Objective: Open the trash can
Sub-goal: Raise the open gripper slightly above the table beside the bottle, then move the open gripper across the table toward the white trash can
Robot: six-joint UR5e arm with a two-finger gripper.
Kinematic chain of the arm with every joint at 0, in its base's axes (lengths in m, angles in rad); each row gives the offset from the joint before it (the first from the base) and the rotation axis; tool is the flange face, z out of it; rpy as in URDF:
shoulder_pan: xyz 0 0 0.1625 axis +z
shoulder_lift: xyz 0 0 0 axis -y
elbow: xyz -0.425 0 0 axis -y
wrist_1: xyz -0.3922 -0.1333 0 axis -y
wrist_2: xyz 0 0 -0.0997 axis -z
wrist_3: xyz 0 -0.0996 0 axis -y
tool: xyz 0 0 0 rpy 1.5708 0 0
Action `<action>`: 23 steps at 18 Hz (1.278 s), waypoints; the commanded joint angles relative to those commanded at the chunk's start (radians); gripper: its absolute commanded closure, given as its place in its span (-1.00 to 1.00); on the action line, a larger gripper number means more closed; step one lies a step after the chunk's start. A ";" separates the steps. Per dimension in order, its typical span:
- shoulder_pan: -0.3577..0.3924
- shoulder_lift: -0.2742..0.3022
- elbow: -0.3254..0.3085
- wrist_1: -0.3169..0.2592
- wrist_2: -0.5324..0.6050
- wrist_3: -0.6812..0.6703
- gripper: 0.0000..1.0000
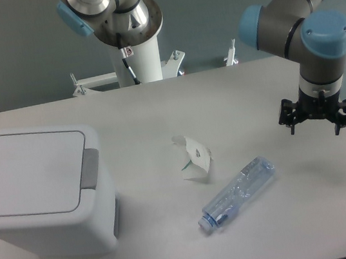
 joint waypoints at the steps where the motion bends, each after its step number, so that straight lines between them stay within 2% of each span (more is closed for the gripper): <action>1: -0.002 0.000 0.000 0.000 0.000 0.002 -1.00; 8: -0.008 0.006 -0.006 0.003 -0.037 0.002 -1.00; 10: -0.009 0.011 -0.032 0.015 -0.057 0.000 -1.00; 11: -0.009 0.011 -0.047 0.049 -0.060 -0.002 -1.00; 14: -0.008 0.012 -0.129 0.207 -0.112 -0.049 -1.00; 15: -0.009 0.012 -0.146 0.230 -0.127 -0.055 -1.00; 20: -0.034 0.012 -0.137 0.235 -0.138 -0.090 -1.00; 23: -0.060 0.011 -0.129 0.235 -0.192 -0.129 -1.00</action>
